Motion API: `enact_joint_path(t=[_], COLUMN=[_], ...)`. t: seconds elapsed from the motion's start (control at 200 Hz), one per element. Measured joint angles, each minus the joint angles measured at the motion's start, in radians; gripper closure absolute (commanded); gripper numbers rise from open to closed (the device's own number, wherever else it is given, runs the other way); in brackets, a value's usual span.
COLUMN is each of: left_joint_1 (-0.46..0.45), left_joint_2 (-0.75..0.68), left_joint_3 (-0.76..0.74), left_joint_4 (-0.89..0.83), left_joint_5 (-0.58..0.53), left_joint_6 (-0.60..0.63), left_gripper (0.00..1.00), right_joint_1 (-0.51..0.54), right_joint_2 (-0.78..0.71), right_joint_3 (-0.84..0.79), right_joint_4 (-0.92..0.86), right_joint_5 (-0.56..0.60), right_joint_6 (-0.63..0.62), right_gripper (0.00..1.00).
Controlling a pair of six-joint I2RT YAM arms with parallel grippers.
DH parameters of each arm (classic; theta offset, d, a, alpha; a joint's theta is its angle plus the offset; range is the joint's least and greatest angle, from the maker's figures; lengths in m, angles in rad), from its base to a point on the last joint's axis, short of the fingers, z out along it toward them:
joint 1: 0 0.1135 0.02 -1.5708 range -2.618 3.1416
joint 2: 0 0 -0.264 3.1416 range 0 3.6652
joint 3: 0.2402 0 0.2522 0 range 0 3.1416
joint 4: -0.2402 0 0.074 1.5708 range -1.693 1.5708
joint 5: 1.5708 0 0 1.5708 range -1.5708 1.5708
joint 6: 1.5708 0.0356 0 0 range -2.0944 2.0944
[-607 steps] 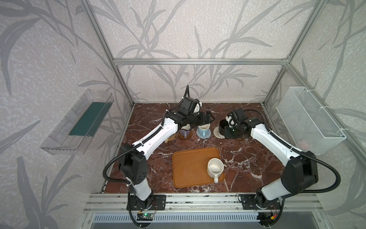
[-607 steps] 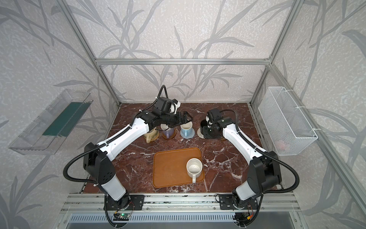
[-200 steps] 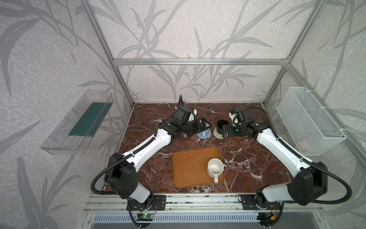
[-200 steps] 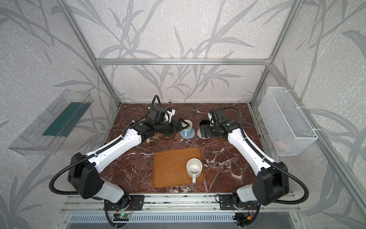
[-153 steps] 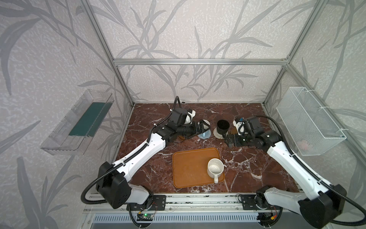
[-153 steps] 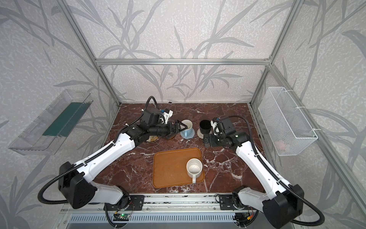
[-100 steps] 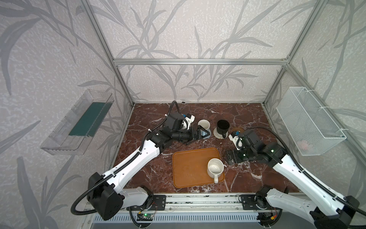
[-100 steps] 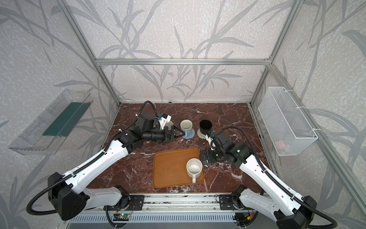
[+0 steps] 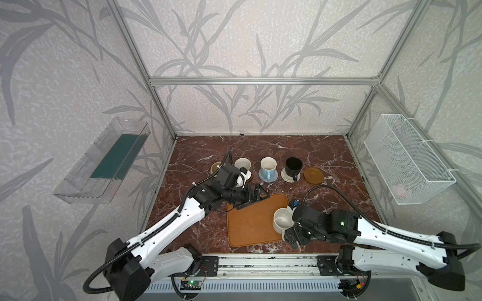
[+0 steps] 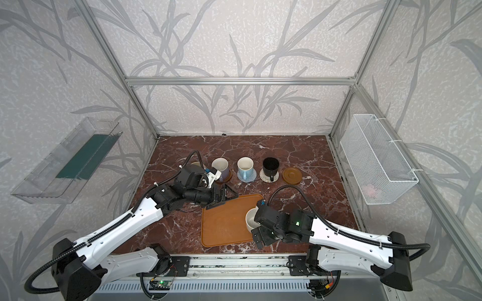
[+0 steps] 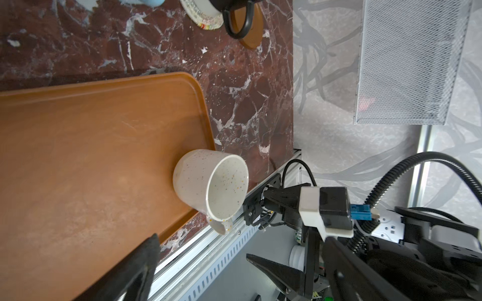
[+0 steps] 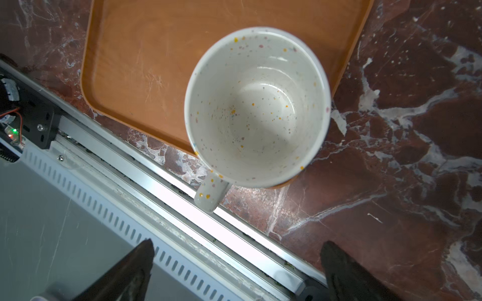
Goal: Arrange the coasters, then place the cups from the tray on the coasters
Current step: 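Move the right gripper back to the white speckled mug on the tray and grasp it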
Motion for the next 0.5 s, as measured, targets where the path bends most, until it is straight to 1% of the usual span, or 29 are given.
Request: enact_joint_path(t=[0.2,0.4,0.5], left_joint_1=[-0.069,-0.072,-0.074], left_joint_2=[0.001,0.000,-0.002], left_joint_3=[-0.069,-0.126,-0.153], left_joint_4=[0.057,0.115,0.148], left_joint_5=[-0.033,-0.074,-0.088], left_joint_6=[-0.055,-0.108,-0.134], left_gripper=[0.01,0.02,0.02], right_joint_1=[0.035,0.045,0.048], right_joint_2=[0.092,0.139,0.149], right_joint_3=[-0.011,-0.034,-0.050], right_joint_4=[0.076,0.121,0.131], right_joint_5=[0.050,0.071,0.082], right_joint_6=[0.048,0.073,0.085], right_gripper=[0.15,0.21,0.27])
